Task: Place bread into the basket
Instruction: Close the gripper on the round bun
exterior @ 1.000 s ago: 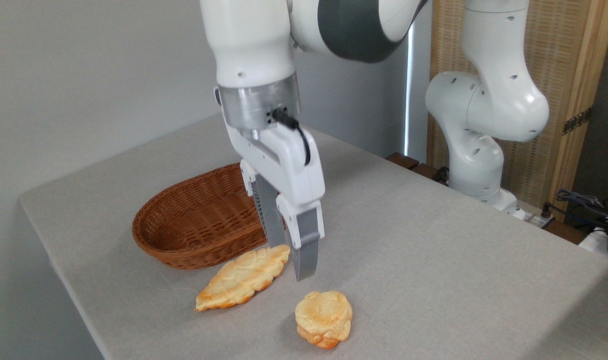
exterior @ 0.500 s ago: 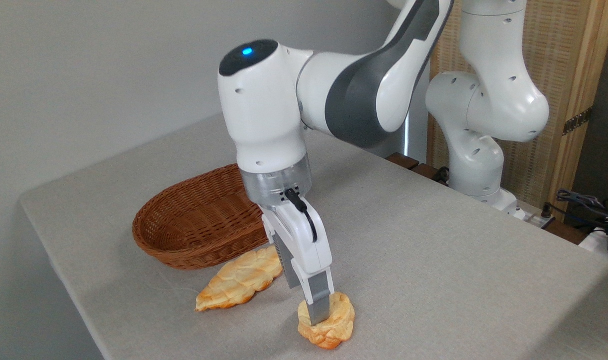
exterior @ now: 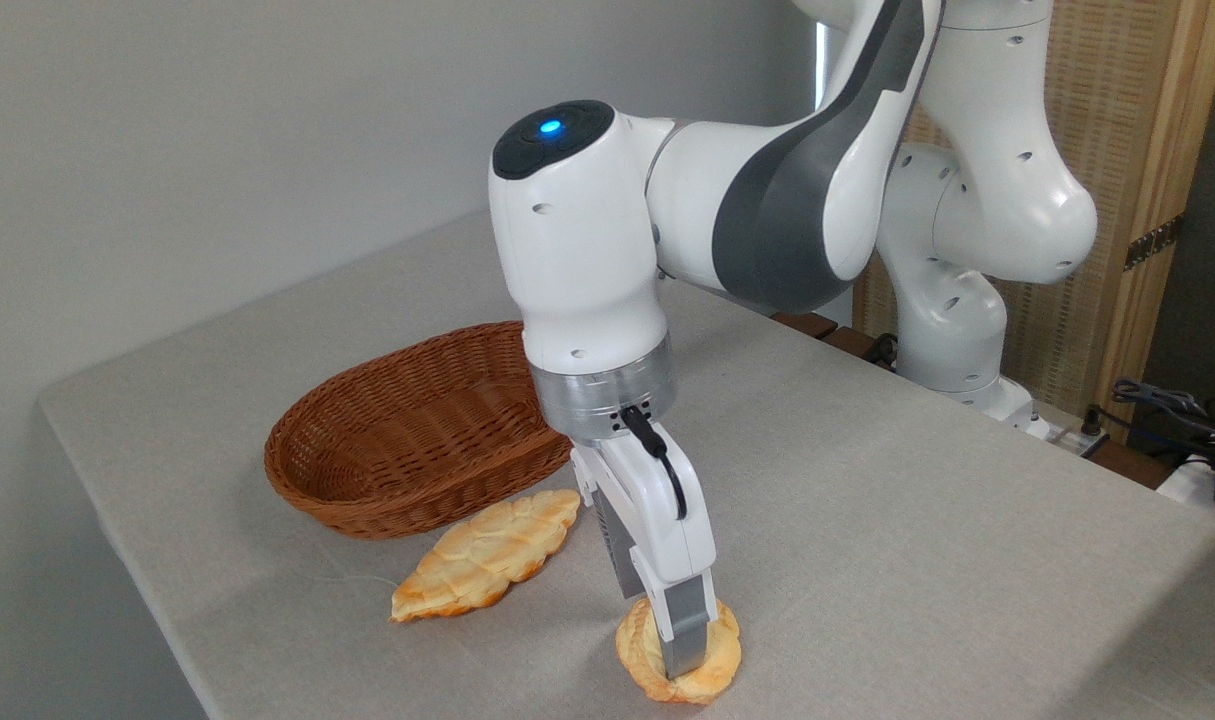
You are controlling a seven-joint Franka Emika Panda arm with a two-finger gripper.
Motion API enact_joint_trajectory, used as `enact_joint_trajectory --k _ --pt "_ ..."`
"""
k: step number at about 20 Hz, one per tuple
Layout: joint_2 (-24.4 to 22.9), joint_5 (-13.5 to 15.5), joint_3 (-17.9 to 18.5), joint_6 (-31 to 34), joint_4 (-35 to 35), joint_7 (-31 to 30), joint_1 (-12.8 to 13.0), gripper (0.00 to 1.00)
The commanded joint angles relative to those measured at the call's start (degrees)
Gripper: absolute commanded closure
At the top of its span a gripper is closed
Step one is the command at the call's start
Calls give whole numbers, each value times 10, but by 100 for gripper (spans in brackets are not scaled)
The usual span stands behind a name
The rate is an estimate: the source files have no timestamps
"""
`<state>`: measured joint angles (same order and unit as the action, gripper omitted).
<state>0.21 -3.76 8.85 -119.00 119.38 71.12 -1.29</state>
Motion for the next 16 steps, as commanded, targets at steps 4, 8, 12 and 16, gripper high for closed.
enact_joint_trajectory --k 4,8,12,16 --pt "-13 -5 4 -11 19 10 3 65" --pt "-12 -5 4 -11 19 10 3 65" --pt "-12 -5 4 -11 19 10 3 65" --pt "-13 -5 4 -11 19 10 3 65"
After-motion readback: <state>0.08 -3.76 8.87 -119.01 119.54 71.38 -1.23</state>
